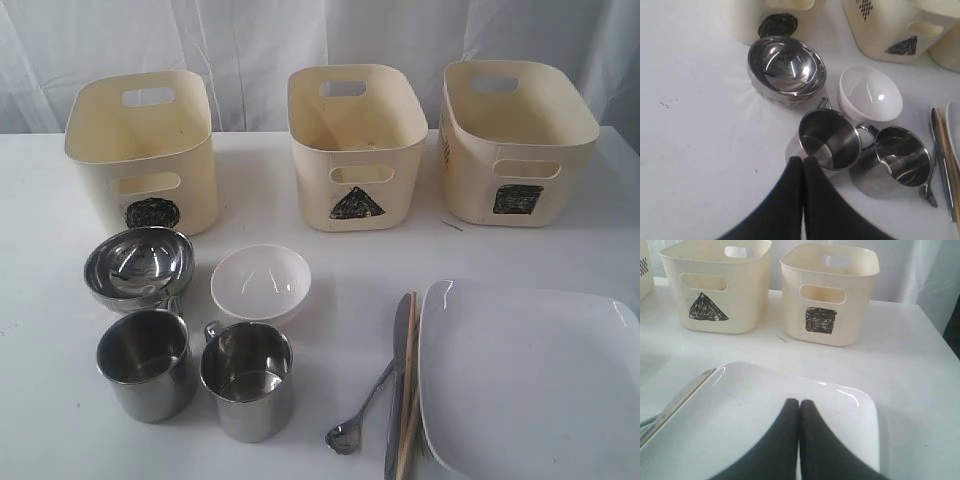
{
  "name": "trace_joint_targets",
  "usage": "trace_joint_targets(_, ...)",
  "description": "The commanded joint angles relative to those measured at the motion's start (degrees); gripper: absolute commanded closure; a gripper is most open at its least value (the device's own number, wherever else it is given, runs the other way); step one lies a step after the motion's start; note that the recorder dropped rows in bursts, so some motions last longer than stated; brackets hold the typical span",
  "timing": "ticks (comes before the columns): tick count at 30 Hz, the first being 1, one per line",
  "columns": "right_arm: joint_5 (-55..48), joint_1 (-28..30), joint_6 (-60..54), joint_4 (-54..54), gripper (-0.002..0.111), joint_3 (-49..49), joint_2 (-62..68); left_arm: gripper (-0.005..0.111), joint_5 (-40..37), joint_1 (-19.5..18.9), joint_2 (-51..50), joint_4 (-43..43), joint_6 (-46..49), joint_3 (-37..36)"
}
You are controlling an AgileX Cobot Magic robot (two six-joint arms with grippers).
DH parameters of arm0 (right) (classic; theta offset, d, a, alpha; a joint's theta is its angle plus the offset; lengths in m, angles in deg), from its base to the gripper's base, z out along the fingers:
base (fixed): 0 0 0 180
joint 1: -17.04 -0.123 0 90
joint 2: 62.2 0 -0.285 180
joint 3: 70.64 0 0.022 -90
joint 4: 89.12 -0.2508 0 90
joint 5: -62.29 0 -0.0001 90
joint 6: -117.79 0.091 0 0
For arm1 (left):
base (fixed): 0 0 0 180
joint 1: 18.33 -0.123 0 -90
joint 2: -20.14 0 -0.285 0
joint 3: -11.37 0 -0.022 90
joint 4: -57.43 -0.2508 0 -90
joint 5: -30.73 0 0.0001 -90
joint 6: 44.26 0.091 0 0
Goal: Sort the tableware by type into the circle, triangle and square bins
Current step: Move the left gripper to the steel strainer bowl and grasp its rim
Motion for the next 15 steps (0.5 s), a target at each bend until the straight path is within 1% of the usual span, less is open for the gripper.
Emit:
trace_joint_targets(1, 0.88, -0.41, 0.12, 0.20, 0.108, -0.30, -0.36, 0.107, -0.83, -0.06, -8.06, 4.70, 8.02, 2.35)
trace_joint_targets(6, 0.88, -0.41, 0.12, 0.20, 0.108, -0.30, -0.36, 0.107, -2.11, -0.06, -17.87, 11.29, 20.15, 6.74)
trace_joint_targets(11, 0.88, -0.41, 0.12, 0.20, 0.108, -0.30, -0.36, 0.107, -4.44, -0.06, -28.64, 14.23, 26.42, 11.32)
trace_joint_targets(13, 0.88, -0.41, 0.12, 0.20, 0.108, -0.30, -0.36, 0.102, -5.15, -0.06, -31.84, 14.86, 28.16, 13.02)
trace_joint_targets(15, 0.88, -0.41, 0.12, 0.20, 0.108, -0.30, -0.36, 0.091, -5.16, -0.06, -35.41, 15.49, 29.72, 14.85)
